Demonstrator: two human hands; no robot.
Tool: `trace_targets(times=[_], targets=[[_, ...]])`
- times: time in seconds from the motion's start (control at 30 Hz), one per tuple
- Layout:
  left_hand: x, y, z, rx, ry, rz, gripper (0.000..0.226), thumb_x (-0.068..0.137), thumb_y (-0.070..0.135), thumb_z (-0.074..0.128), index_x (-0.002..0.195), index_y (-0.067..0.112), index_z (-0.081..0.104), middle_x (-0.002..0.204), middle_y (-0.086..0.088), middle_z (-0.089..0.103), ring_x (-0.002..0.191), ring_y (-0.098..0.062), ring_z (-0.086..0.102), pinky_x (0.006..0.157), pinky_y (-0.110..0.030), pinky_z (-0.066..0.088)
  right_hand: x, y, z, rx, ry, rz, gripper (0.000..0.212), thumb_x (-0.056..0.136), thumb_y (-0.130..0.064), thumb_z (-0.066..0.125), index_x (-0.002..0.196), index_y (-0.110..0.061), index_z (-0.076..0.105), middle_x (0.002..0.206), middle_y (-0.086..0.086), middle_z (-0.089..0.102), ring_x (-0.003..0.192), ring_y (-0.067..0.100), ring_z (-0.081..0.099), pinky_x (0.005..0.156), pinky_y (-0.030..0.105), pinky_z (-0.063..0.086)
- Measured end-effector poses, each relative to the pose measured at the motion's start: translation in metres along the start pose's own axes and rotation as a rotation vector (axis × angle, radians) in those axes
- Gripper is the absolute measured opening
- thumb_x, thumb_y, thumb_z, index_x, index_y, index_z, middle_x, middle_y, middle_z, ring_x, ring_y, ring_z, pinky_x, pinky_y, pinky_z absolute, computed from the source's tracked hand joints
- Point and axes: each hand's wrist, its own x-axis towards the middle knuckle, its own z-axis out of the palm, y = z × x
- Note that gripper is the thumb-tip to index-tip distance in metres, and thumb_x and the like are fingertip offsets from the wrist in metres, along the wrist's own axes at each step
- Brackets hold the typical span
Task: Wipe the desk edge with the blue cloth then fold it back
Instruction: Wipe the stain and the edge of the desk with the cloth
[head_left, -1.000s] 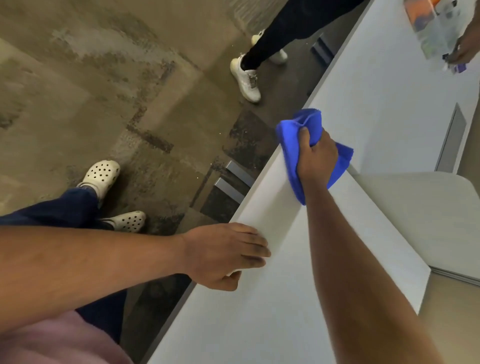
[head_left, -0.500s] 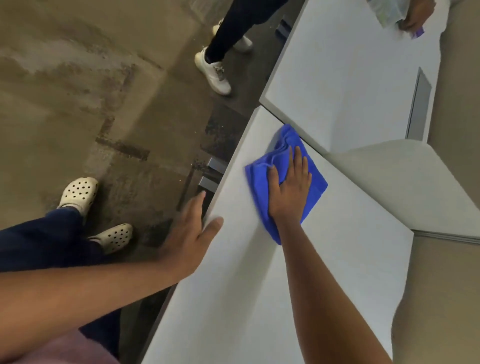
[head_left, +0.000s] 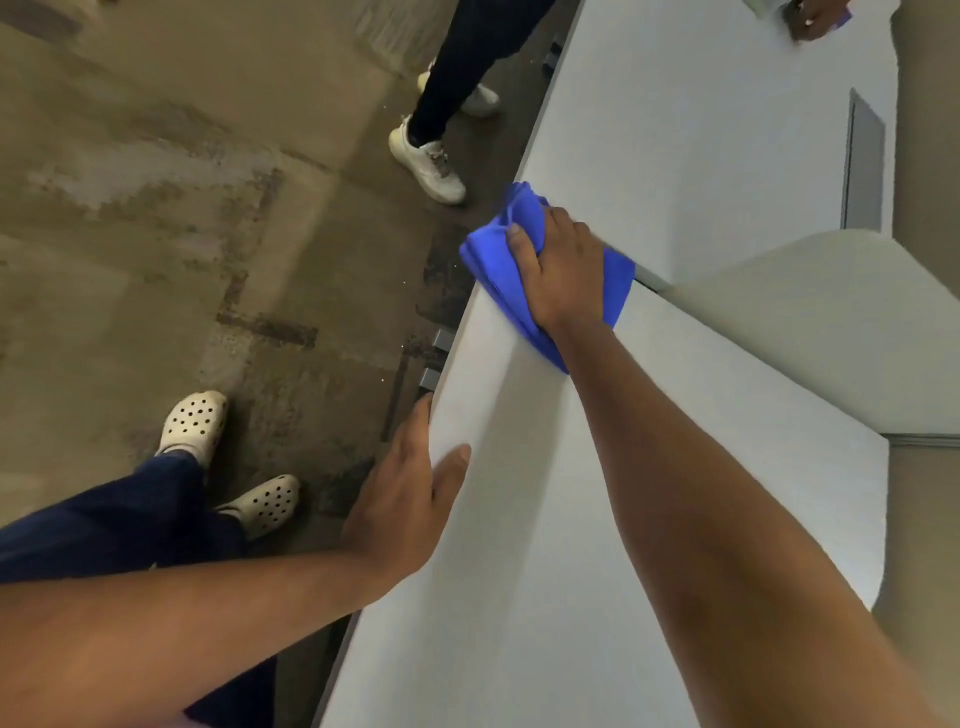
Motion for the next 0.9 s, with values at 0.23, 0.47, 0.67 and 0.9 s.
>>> trace_targets(times=[0.23, 0.47, 0.67, 0.9], targets=[[0.002, -0.003, 0.003, 0.008, 0.024, 0.037, 0.068, 0.108, 0.053, 0.041, 0.165, 0.025, 0.017, 0.163, 0.003, 0.042, 0.142, -0.017, 0.051, 0.113, -0.039, 0.05, 0.0, -0.025, 0.011, -0.077, -0.055, -0.113, 0.046, 0.105, -0.043, 0.039, 0.141, -0.021, 0.057, 0.146, 0.002, 0.059, 0.135, 0.029, 0.053, 0.119, 0.046, 0.036], [0.001, -0.007, -0.016, 0.117, 0.025, 0.003, 0.056, 0.107, 0.049, 0.046, 0.15, 0.015, 0.033, 0.146, -0.005, 0.045, 0.118, -0.021, 0.06, 0.09, -0.036, 0.056, -0.064, -0.042, 0.008, 0.041, -0.159, -0.165, 0.06, 0.102, -0.044, 0.026, 0.15, -0.018, 0.052, 0.161, -0.002, 0.047, 0.161, 0.025, 0.022, 0.132, 0.048, 0.013], [-0.004, -0.012, -0.087, 0.528, 0.138, 0.427, 0.043, 0.083, 0.014, 0.078, 0.116, 0.015, 0.051, 0.118, -0.004, 0.05, 0.107, -0.026, 0.054, 0.086, -0.041, 0.051, -0.115, -0.054, 0.0, 0.09, -0.225, -0.195, 0.06, 0.103, -0.046, 0.024, 0.143, -0.015, 0.057, 0.153, 0.001, 0.055, 0.16, 0.022, 0.025, 0.132, 0.048, 0.014], [0.042, 0.027, -0.096, 1.192, -0.071, 0.849, 0.064, 0.074, 0.029, 0.077, 0.132, 0.016, 0.052, 0.136, -0.013, 0.057, 0.114, -0.034, 0.06, 0.085, -0.047, 0.052, -0.132, -0.065, -0.028, 0.606, -0.273, 0.057, 0.045, 0.103, -0.024, 0.05, 0.147, -0.02, 0.054, 0.156, -0.001, 0.054, 0.156, 0.02, 0.032, 0.132, 0.044, 0.015]])
